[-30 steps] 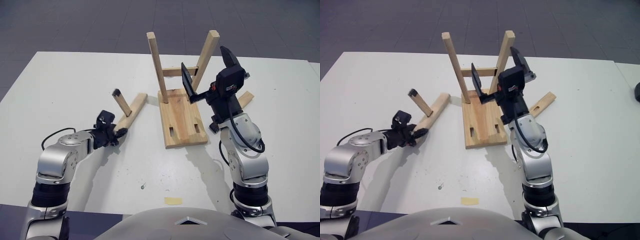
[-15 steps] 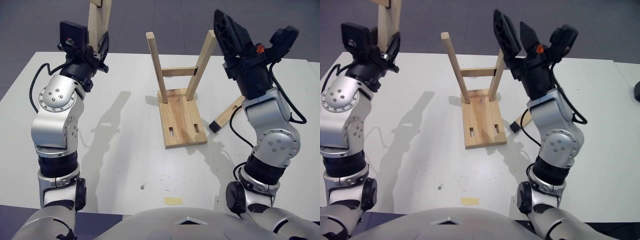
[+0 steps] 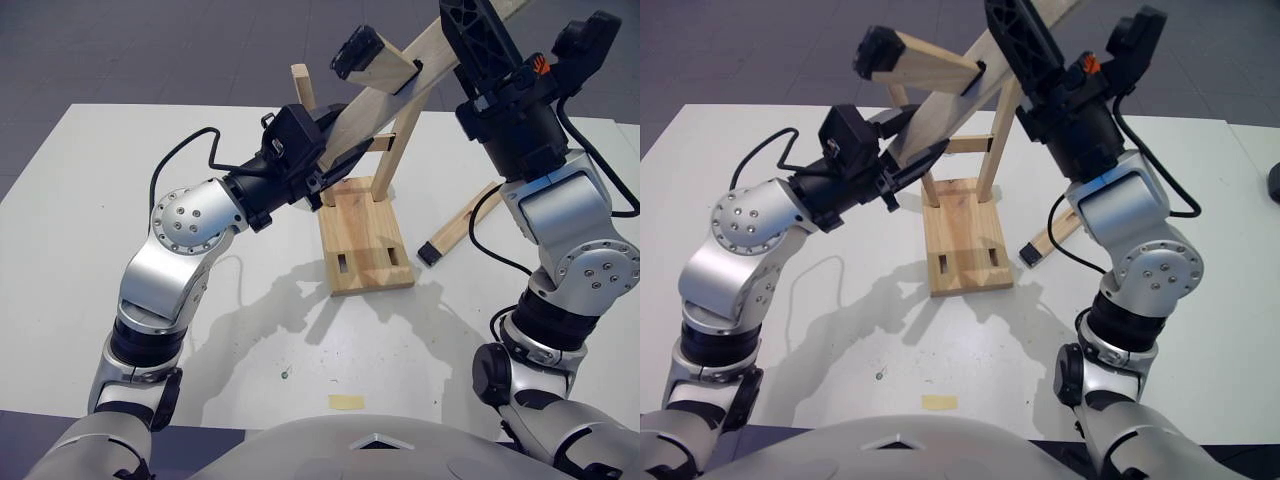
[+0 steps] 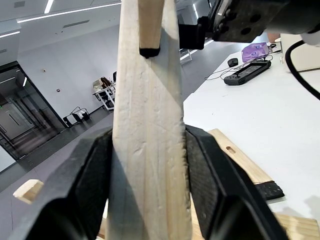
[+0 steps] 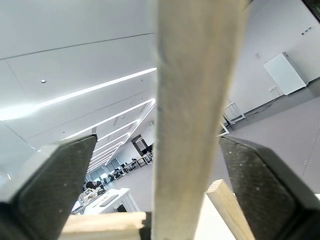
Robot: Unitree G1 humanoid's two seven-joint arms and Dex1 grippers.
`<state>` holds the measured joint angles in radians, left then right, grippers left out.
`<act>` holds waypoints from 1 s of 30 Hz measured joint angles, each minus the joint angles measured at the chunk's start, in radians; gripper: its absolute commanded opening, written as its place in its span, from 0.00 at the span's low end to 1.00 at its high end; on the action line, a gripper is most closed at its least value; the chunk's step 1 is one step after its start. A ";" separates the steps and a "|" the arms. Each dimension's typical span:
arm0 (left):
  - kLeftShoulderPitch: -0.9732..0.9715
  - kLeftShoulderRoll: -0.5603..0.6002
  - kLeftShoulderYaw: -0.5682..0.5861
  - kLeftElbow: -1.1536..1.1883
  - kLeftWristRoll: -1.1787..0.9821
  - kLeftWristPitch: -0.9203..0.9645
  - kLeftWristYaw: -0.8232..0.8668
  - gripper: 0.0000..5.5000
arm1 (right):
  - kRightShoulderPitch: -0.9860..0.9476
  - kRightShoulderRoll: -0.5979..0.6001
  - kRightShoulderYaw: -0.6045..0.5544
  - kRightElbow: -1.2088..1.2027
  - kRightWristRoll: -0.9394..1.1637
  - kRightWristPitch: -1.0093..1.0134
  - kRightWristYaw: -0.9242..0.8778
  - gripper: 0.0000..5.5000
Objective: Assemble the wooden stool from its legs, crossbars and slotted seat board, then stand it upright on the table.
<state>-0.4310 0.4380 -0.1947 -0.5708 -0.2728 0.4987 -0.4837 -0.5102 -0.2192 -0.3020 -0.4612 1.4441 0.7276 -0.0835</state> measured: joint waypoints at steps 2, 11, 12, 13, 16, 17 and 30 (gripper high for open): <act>0.001 0.000 -0.006 0.000 0.007 -0.001 -0.002 0.37 | 0.008 -0.010 0.000 0.000 0.002 -0.006 -0.001 0.65; 0.001 0.002 -0.011 0.001 0.015 -0.012 -0.022 0.37 | 0.056 -0.064 -0.004 -0.001 0.085 -0.023 -0.012 0.41; 0.001 0.002 -0.011 0.003 0.016 -0.014 -0.023 0.37 | 0.057 -0.072 -0.004 -0.001 0.098 -0.026 -0.013 0.38; 0.001 0.002 -0.011 0.004 0.016 -0.015 -0.023 0.37 | 0.058 -0.077 -0.005 -0.001 0.113 -0.030 -0.014 0.36; 0.001 0.002 -0.012 0.004 0.015 -0.017 -0.029 0.37 | 0.067 -0.094 -0.007 -0.001 0.153 -0.038 -0.017 0.26; 0.001 0.001 -0.012 0.004 0.015 -0.017 -0.031 0.37 | 0.072 -0.096 -0.007 -0.001 0.158 -0.042 -0.019 0.23; 0.008 0.005 0.018 0.001 -0.027 0.018 -0.053 0.58 | 0.112 -0.117 0.025 -0.010 0.140 -0.092 -0.032 0.18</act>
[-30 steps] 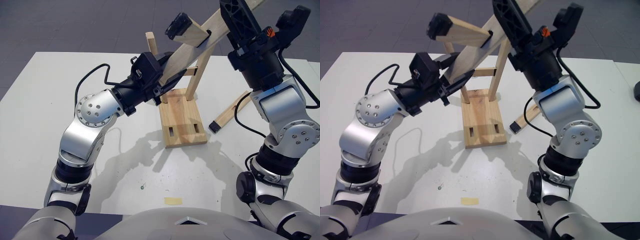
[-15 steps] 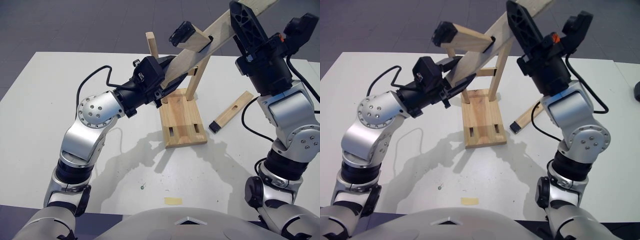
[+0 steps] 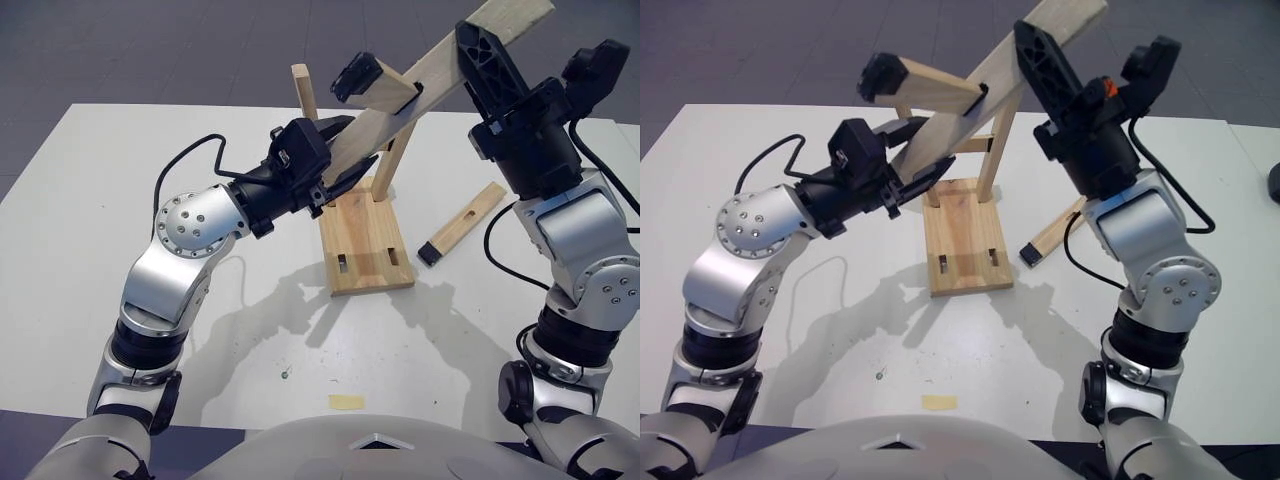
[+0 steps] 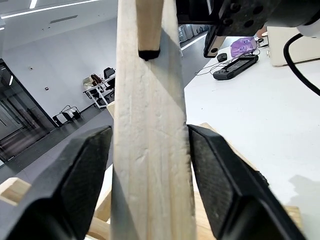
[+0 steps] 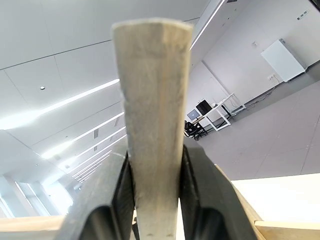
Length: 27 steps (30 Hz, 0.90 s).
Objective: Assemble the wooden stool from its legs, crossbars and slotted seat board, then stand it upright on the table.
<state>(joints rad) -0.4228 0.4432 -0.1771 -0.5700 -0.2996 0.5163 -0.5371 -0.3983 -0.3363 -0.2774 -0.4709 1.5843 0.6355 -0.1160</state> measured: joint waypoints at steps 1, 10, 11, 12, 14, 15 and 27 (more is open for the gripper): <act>0.000 0.001 0.029 0.000 -0.028 0.017 -0.003 0.60 | 0.013 0.000 -0.009 -0.003 -0.027 -0.019 -0.007 0.18; 0.084 0.050 0.276 0.020 -0.099 0.125 0.083 0.86 | 0.381 -0.026 -0.125 -0.123 -0.111 -0.061 -0.061 0.18; 0.090 0.047 0.289 0.027 -0.085 0.126 0.115 0.89 | 0.409 -0.026 -0.129 -0.130 -0.119 -0.066 -0.064 0.18; 0.094 0.040 0.303 0.035 -0.074 0.127 0.149 0.92 | 0.431 -0.025 -0.134 -0.135 -0.137 -0.074 -0.065 0.18; 0.105 0.020 0.315 0.044 -0.038 0.127 0.211 0.98 | 0.462 -0.024 -0.136 -0.136 -0.169 -0.090 -0.064 0.18; 0.114 0.010 0.316 0.047 -0.030 0.127 0.232 0.98 | 0.476 -0.024 -0.136 -0.136 -0.184 -0.095 -0.061 0.18; 0.152 0.010 0.286 0.083 0.061 0.112 0.249 0.98 | 0.619 -0.014 -0.124 -0.143 -0.274 -0.121 -0.012 0.18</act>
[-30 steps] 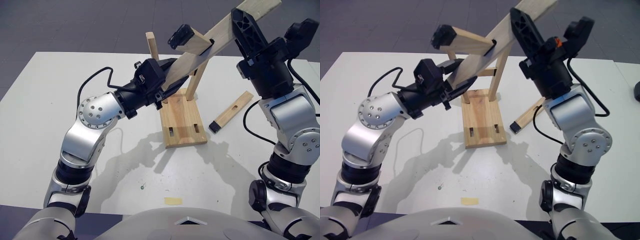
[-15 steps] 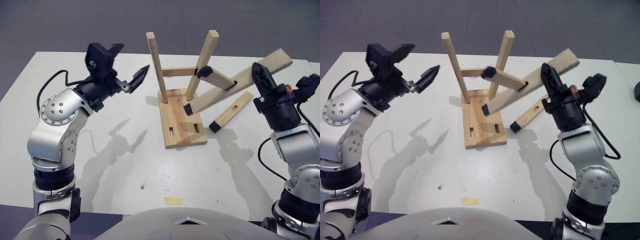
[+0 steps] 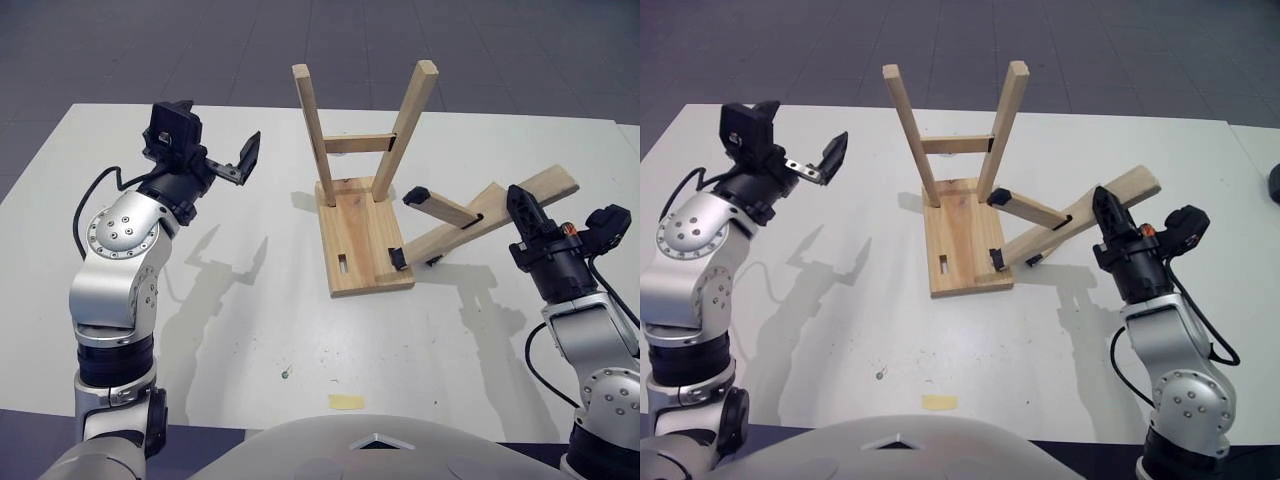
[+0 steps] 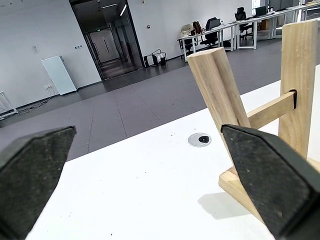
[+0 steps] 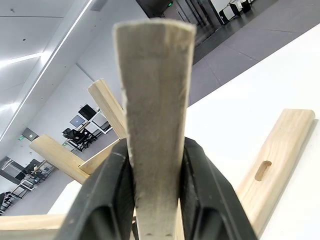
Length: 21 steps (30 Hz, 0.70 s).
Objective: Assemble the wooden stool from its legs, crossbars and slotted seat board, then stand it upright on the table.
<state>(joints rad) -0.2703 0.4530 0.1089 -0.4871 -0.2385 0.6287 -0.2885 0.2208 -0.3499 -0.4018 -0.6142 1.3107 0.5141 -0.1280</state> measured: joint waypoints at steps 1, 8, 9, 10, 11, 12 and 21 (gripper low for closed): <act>0.000 0.000 -0.003 0.000 0.003 -0.002 0.000 0.98 | 0.001 0.003 0.006 -0.002 -0.013 -0.006 0.000 0.18; 0.001 -0.001 -0.027 0.010 0.024 -0.028 -0.003 0.98 | -0.027 0.014 0.054 -0.005 -0.088 -0.025 -0.024 0.18; 0.003 -0.001 -0.036 0.010 0.033 -0.034 -0.003 0.98 | -0.034 0.015 0.061 -0.005 -0.105 -0.025 -0.027 0.18; 0.004 -0.001 -0.043 0.011 0.041 -0.037 -0.003 0.98 | -0.040 0.015 0.066 -0.005 -0.117 -0.025 -0.028 0.18; 0.005 -0.001 -0.047 0.012 0.042 -0.039 -0.003 0.98 | -0.043 0.015 0.071 -0.005 -0.135 -0.027 -0.028 0.18; 0.006 -0.001 -0.050 0.013 0.046 -0.041 -0.003 0.98 | -0.046 0.013 0.079 -0.005 -0.153 -0.030 -0.028 0.18; 0.012 0.003 -0.083 0.038 0.095 -0.085 -0.012 0.98 | -0.053 -0.045 0.180 -0.050 -0.390 -0.076 0.025 0.19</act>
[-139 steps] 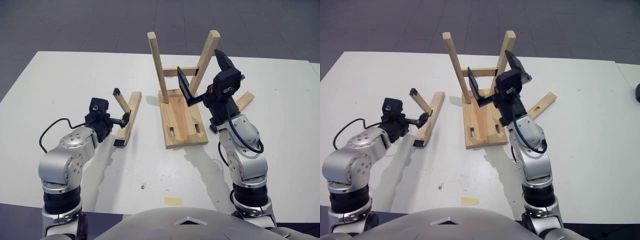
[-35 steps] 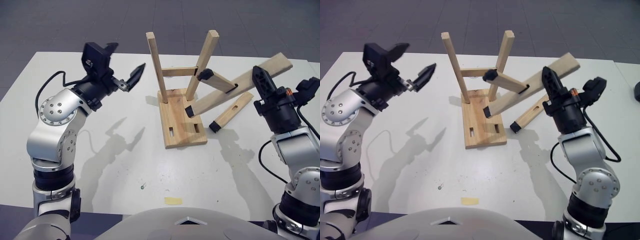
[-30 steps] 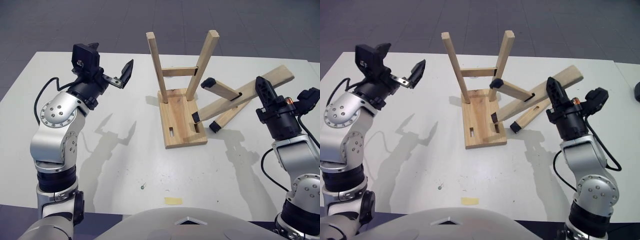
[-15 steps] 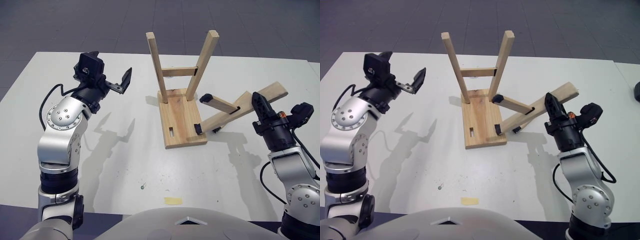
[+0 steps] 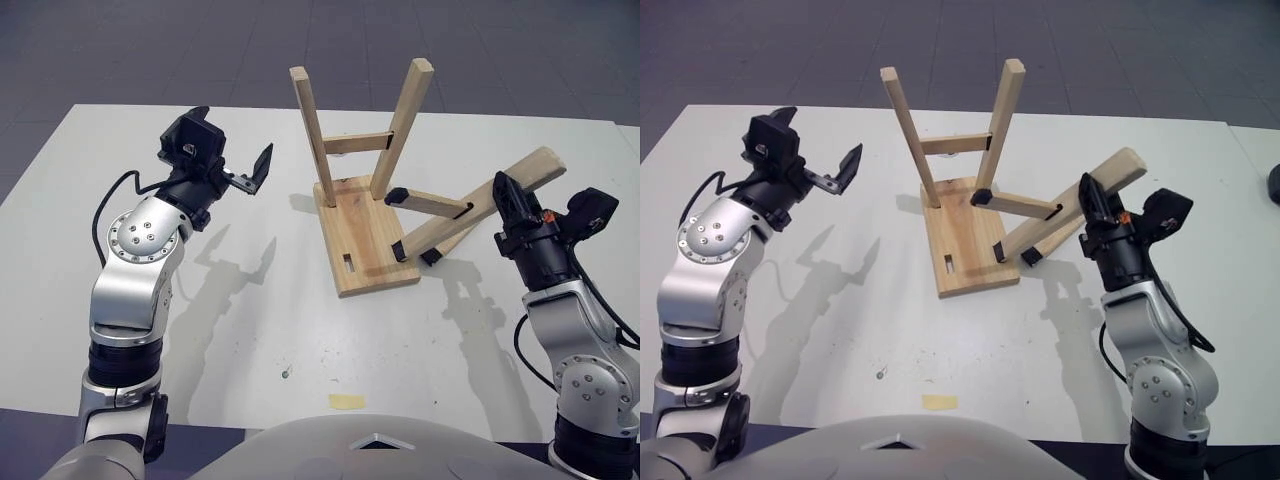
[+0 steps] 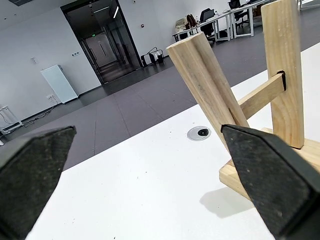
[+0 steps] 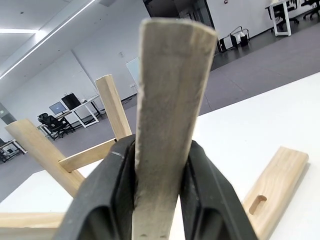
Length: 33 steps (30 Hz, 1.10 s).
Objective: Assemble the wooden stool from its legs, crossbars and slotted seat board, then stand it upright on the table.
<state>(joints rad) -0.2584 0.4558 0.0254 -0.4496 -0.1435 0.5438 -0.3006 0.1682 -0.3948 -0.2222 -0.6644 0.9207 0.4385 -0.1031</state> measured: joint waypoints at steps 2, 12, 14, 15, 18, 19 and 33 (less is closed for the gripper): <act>0.001 0.000 -0.008 0.002 0.006 -0.003 0.000 0.98 | 0.002 -0.028 0.046 -0.011 -0.083 -0.035 0.049 0.19; 0.008 -0.004 -0.049 0.012 0.064 -0.040 -0.008 0.98 | 0.010 -0.061 0.182 0.012 -0.298 -0.102 0.145 0.19; 0.008 -0.006 -0.058 0.013 0.065 -0.042 -0.008 0.98 | -0.002 -0.061 0.195 0.016 -0.299 -0.102 0.141 0.19; 0.008 -0.007 -0.064 0.013 0.066 -0.045 -0.009 0.98 | -0.009 -0.061 0.201 0.019 -0.299 -0.101 0.139 0.19; 0.007 -0.007 -0.074 0.018 0.074 -0.057 -0.011 0.98 | -0.022 -0.061 0.210 0.028 -0.301 -0.100 0.138 0.19; 0.007 -0.007 -0.075 0.023 0.080 -0.060 -0.012 0.98 | -0.026 -0.061 0.213 0.031 -0.305 -0.100 0.139 0.19; 0.006 -0.026 -0.073 0.046 0.060 -0.058 -0.047 0.98 | -0.248 0.043 0.137 -0.007 -0.276 -0.011 0.083 0.48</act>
<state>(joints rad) -0.2528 0.4303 -0.0472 -0.4033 -0.0838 0.4857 -0.3476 -0.0796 -0.3517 -0.0849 -0.6716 0.6448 0.4275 -0.0206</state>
